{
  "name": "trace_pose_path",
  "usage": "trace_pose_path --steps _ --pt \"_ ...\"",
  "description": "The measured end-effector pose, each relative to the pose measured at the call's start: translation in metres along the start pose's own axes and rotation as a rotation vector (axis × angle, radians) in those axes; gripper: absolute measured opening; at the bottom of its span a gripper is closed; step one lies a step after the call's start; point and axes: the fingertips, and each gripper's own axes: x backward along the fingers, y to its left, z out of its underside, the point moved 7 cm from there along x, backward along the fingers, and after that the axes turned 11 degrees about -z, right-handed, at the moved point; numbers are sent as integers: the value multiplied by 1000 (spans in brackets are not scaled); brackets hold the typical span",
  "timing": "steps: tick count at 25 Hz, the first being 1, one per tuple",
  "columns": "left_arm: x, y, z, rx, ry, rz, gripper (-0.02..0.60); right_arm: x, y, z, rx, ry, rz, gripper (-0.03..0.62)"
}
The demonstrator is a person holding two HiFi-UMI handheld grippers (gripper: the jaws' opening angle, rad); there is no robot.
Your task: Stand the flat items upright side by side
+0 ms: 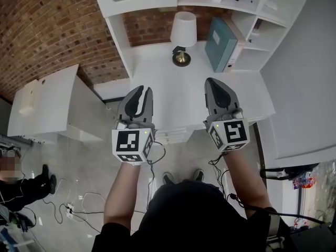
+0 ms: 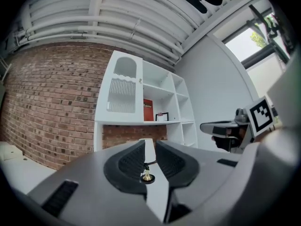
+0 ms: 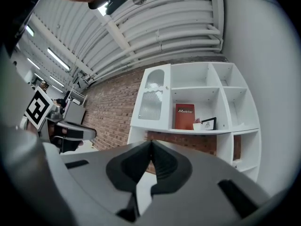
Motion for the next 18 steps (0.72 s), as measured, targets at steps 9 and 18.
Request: trace_pose_path --steps 9,18 --pt "9 -24 -5 -16 11 -69 66 29 -32 1 -45 -41 -37 0" --pt "6 -57 -11 -54 16 -92 66 46 -60 7 -83 -64 -63 0"
